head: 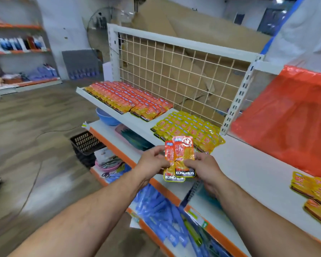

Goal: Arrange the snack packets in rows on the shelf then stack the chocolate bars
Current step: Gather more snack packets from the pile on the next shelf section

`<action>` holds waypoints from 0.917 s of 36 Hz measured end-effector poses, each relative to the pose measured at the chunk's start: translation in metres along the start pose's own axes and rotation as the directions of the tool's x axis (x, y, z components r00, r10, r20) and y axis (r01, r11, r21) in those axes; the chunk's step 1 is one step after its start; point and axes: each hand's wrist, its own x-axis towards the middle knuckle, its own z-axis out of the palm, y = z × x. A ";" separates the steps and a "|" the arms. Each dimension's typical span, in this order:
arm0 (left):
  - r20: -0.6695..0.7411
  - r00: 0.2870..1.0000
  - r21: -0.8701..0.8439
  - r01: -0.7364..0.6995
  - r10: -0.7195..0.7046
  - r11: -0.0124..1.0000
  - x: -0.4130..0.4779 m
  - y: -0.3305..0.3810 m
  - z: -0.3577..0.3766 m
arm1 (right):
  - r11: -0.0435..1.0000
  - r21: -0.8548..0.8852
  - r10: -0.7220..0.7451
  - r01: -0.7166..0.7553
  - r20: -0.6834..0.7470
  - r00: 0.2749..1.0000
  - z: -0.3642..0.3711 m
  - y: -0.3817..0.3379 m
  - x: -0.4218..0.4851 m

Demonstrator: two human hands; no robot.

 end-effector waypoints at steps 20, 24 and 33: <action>-0.210 0.977 0.037 0.037 -0.029 0.999 0.060 0.022 -0.170 | 0.995 0.098 0.005 -0.008 0.038 0.999 0.159 -0.050 0.085; -0.214 0.976 0.038 0.058 -0.048 0.998 0.084 0.027 -0.180 | 0.995 0.094 0.029 -0.033 0.049 0.998 0.168 -0.051 0.114; -0.272 0.960 0.112 0.097 -0.063 0.989 0.165 0.053 -0.207 | 0.993 0.096 0.061 -0.073 0.125 0.990 0.182 -0.073 0.213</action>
